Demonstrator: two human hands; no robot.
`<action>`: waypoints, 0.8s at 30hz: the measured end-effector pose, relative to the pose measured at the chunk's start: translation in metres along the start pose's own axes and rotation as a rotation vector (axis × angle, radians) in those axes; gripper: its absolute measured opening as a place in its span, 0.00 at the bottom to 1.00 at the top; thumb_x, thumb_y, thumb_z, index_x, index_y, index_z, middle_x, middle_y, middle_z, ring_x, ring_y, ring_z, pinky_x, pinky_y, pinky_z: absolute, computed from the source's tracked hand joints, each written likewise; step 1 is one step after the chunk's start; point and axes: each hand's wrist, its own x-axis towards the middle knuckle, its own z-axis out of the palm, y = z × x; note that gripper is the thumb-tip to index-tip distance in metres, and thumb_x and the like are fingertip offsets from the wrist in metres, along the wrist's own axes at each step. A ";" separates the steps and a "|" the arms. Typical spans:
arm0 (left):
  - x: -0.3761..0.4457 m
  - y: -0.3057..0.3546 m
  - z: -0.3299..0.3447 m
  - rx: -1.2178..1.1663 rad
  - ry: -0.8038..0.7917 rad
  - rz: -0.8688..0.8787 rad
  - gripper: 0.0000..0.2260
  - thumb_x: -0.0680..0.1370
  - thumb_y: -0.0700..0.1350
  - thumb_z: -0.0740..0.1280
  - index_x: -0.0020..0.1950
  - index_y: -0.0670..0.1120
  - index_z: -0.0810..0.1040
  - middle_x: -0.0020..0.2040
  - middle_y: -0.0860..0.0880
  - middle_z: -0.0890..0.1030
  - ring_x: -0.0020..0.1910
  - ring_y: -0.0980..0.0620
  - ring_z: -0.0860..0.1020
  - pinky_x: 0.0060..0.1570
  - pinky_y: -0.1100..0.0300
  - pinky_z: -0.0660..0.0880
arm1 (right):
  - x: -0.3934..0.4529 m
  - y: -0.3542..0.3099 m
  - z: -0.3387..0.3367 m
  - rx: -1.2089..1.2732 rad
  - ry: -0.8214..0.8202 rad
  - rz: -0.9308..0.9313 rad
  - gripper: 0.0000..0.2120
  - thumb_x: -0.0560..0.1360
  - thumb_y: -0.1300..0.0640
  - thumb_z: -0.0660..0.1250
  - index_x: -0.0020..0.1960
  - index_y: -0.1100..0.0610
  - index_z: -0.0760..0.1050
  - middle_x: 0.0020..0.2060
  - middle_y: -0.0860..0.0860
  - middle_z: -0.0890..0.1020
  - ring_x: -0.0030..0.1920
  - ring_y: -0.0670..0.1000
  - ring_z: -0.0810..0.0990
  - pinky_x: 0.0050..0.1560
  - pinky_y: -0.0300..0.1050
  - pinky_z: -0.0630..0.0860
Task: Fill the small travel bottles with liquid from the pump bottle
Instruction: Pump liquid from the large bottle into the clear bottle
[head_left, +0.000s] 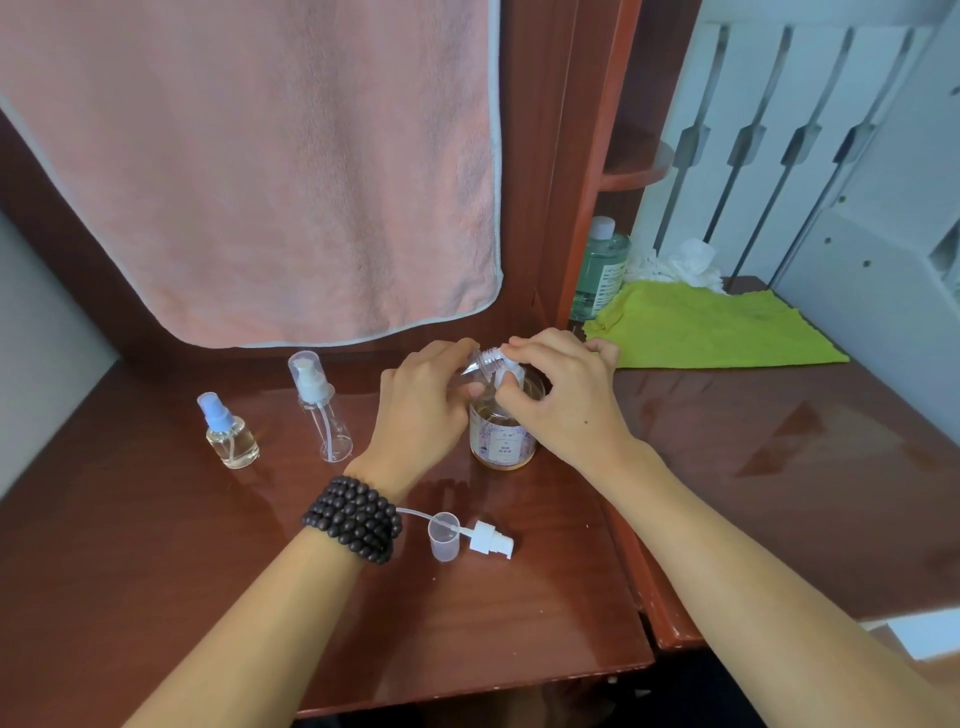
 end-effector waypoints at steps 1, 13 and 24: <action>0.001 0.001 -0.001 -0.001 0.001 0.004 0.16 0.74 0.48 0.65 0.62 0.56 0.74 0.54 0.56 0.80 0.54 0.48 0.80 0.56 0.40 0.76 | 0.000 0.000 -0.001 0.001 -0.001 -0.007 0.13 0.70 0.48 0.66 0.50 0.50 0.85 0.50 0.42 0.83 0.50 0.42 0.80 0.56 0.52 0.62; 0.003 -0.001 0.001 0.005 -0.004 0.022 0.16 0.73 0.48 0.66 0.61 0.58 0.73 0.52 0.57 0.79 0.52 0.47 0.80 0.54 0.39 0.76 | 0.000 0.001 0.001 -0.039 0.039 -0.027 0.11 0.69 0.50 0.68 0.48 0.50 0.85 0.47 0.43 0.84 0.48 0.43 0.80 0.55 0.50 0.60; 0.005 -0.001 -0.003 -0.029 -0.005 0.005 0.16 0.74 0.50 0.65 0.61 0.58 0.73 0.53 0.58 0.79 0.54 0.50 0.80 0.55 0.41 0.76 | 0.000 0.000 -0.002 -0.057 0.060 -0.080 0.11 0.70 0.51 0.69 0.49 0.51 0.85 0.49 0.43 0.84 0.49 0.44 0.81 0.55 0.52 0.63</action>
